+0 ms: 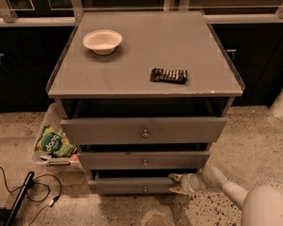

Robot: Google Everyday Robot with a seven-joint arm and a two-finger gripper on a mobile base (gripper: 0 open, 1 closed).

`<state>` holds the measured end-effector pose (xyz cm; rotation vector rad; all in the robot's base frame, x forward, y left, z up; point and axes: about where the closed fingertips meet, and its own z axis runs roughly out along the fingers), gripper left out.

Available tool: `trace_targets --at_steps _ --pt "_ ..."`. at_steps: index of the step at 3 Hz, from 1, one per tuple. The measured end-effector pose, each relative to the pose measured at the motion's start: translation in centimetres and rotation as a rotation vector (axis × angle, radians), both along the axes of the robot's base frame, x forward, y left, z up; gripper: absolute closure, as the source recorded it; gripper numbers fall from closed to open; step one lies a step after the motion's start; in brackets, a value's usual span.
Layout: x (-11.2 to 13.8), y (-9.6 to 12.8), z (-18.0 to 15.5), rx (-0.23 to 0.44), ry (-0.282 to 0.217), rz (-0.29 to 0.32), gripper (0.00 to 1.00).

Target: Open bottom drawer

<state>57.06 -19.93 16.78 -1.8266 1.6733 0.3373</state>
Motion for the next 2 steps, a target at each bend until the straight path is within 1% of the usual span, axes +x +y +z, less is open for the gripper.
trace_targets --at_steps 1,2 --pt "-1.77 -0.91 1.18 0.02 0.006 -0.013 0.88" --pt "-1.77 -0.9 1.18 0.02 0.006 -0.013 0.86"
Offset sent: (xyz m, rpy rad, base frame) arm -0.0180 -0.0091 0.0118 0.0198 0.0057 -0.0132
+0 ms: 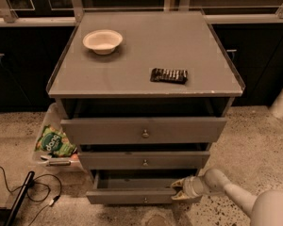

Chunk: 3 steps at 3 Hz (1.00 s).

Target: Open bottom drawer

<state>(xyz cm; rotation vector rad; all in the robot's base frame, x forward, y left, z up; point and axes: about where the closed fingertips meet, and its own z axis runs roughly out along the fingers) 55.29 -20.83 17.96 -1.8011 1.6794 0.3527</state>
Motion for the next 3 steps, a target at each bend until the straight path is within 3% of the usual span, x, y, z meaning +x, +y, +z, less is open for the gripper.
trace_targets --at_steps 3 --pt "-0.09 0.14 -0.73 0.0 0.015 -0.006 0.16"
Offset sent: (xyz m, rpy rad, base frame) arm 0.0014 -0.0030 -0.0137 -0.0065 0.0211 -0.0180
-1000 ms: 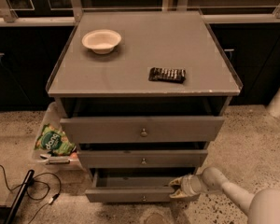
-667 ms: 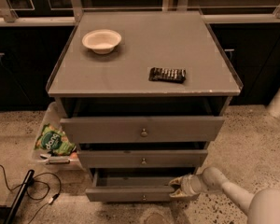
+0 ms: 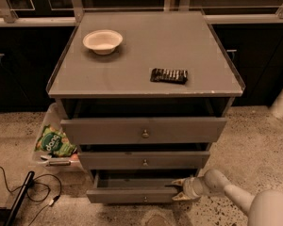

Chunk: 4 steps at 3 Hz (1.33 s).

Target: Open bottom drawer

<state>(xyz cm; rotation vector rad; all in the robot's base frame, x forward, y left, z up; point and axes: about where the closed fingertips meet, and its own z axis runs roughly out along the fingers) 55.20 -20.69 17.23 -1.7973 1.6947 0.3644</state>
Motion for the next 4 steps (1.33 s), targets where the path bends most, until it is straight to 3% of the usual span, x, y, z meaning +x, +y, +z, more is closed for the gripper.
trace_targets --at_steps 1,2,4 --pt "-2.7 -1.4 -1.9 -0.018 0.043 -0.038 0.19" --pt "-4.5 -2.3 -0.7 -0.04 0.019 -0.054 0.42" --pt "-7.8 -2.1 1.8 -0.048 -0.013 -0.035 0.88"
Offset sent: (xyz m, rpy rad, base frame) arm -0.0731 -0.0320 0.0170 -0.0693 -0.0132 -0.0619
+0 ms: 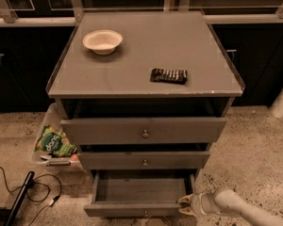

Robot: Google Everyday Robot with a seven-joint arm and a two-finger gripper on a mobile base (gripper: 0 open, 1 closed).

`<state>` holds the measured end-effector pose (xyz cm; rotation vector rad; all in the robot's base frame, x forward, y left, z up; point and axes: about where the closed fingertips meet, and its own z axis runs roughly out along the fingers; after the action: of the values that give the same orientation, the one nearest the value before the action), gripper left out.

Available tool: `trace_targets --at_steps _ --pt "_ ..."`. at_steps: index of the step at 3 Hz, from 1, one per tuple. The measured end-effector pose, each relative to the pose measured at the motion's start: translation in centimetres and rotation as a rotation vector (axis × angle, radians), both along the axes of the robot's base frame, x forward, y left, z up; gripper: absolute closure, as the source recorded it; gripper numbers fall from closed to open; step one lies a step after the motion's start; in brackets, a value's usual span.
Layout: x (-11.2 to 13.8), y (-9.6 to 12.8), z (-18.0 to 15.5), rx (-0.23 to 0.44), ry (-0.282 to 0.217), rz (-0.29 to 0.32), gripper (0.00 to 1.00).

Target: Open bottom drawer

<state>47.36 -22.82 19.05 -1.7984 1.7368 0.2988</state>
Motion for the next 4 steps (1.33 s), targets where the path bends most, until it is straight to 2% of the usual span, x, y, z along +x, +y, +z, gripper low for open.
trace_targets --at_steps 1,2,3,4 --pt "-0.5 0.2 0.1 0.003 0.002 0.004 0.0" --pt "-0.5 0.2 0.1 0.003 0.002 0.004 0.0" --pt "-0.7 0.7 -2.0 0.029 0.049 0.008 0.0" --pt "-3.0 0.2 -5.6 0.056 0.12 0.002 0.18"
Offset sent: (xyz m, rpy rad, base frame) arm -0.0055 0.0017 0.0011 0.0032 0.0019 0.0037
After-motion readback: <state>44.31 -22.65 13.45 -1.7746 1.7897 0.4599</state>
